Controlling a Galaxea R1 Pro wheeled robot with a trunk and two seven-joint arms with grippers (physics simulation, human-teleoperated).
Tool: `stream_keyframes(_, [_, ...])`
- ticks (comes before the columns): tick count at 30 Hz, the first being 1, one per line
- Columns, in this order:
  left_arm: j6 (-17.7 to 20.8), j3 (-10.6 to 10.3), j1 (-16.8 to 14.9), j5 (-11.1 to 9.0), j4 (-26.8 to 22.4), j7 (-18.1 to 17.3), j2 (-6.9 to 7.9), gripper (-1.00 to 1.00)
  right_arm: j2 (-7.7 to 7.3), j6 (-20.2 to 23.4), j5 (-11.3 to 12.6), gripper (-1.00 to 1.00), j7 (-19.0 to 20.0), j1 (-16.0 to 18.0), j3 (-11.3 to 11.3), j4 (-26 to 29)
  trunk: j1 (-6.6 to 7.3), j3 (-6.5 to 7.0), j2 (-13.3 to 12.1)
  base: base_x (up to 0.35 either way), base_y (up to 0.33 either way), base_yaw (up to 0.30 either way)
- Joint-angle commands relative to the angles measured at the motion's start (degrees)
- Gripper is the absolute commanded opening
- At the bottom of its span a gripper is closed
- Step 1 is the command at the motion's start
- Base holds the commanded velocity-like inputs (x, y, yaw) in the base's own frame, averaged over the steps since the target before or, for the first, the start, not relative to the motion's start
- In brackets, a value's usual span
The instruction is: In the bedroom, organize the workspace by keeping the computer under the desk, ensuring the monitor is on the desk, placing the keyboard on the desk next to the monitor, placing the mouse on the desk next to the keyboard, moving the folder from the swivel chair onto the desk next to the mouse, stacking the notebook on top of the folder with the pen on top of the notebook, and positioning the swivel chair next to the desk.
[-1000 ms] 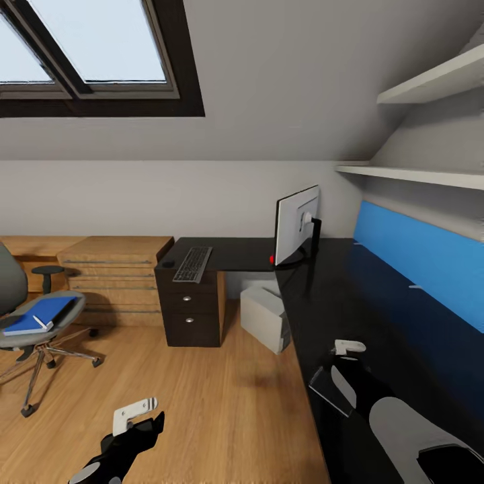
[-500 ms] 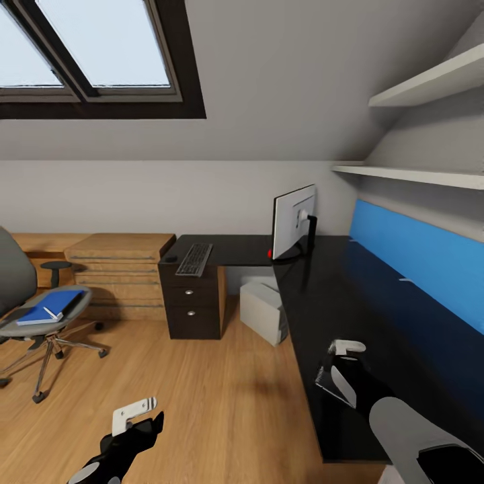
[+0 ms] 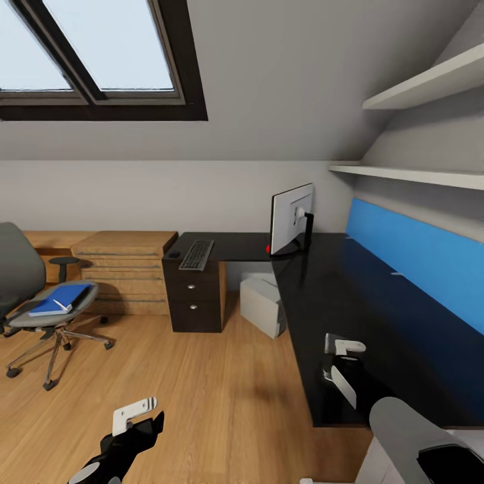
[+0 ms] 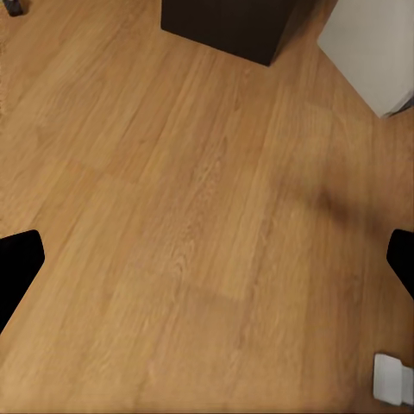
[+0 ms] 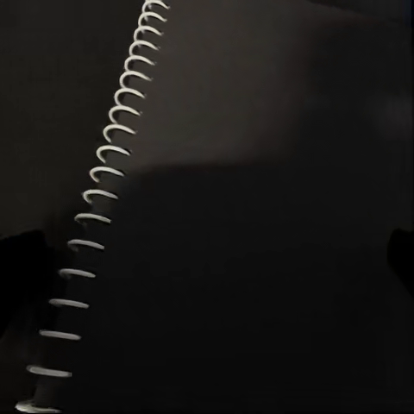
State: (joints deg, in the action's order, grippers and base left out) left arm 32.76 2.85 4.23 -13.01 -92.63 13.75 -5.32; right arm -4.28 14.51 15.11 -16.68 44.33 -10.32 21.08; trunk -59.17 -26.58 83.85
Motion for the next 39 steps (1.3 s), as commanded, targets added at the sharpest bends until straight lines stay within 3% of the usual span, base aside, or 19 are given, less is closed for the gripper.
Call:
stream_keyframes(1, [0.2, 0.03, -0.01, -0.61, -0.1, 0.4, -0.02, 1.0, -0.05, 0.69, 0.89, 1.0, -0.28, -0.03, -0.49, -1.22, 0.0, -0.06, 0.03, -0.049, 0.0, 0.0])
stream_keyframes(26, [0.2, 0.05, -0.01, -0.61, -0.02, 0.4, -0.04, 1.0, -0.53, 0.39, 0.28, 1.0, -0.24, -0.03, -0.49, -0.78, 0.0, -0.06, 0.03, -0.005, 0.0, 0.0])
stream_keyframes(39, [0.2, -0.05, -0.01, -0.55, 0.05, 0.4, -0.04, 1.0, -0.69, 0.17, 0.19, 1.0, -0.11, -0.03, -0.51, 2.81, 2.86, 2.27, -5.19, 0.0, 0.0, 0.0])
